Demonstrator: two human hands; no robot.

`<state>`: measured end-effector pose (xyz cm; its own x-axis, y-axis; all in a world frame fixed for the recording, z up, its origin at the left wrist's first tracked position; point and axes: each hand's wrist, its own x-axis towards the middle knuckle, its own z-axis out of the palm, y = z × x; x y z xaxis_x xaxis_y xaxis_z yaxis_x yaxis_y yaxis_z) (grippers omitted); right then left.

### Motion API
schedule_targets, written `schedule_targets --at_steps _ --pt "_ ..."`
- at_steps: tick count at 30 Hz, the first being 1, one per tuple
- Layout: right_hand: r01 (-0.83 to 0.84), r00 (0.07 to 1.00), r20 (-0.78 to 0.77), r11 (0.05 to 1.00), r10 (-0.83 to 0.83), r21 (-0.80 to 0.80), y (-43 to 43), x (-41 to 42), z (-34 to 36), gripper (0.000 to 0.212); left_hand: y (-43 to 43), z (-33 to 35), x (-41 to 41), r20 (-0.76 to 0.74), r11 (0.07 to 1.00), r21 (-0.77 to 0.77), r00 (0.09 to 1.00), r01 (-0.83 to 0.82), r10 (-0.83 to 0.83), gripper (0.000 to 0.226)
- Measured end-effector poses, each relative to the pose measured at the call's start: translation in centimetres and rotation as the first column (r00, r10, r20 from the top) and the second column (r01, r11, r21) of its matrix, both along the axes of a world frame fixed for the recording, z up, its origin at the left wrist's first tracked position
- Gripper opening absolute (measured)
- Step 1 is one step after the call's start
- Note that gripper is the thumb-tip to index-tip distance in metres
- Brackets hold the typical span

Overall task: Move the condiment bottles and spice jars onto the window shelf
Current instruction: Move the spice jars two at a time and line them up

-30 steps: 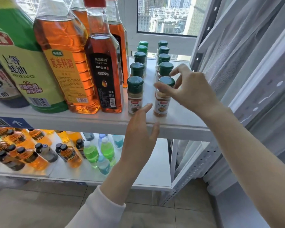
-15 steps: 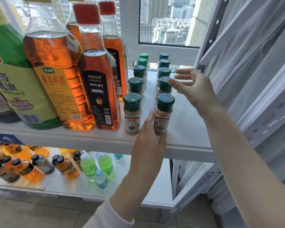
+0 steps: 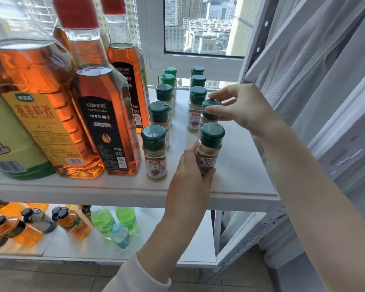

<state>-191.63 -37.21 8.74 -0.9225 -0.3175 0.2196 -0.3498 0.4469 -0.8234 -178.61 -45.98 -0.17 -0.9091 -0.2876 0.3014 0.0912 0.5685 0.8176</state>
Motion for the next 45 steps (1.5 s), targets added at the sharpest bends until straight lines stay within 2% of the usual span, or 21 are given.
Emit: schedule_targets --at_steps 8,16,45 --pt "0.149 0.989 0.002 0.984 -0.15 0.101 1.9 -0.3 0.3 0.038 1.5 0.4 -0.8 0.052 0.995 0.011 0.994 0.1 -0.101 0.052" --pt "0.196 0.975 0.073 0.968 -0.209 0.159 2.6 0.1 1.2 0.035 2.7 0.5 -1.2 0.074 0.989 -0.025 0.987 0.143 -0.141 0.049" --pt "0.177 0.972 0.131 0.977 -0.193 0.122 1.7 0.4 1.4 0.03 3.3 0.3 -1.4 0.034 0.99 -0.041 0.991 0.134 -0.132 0.048"
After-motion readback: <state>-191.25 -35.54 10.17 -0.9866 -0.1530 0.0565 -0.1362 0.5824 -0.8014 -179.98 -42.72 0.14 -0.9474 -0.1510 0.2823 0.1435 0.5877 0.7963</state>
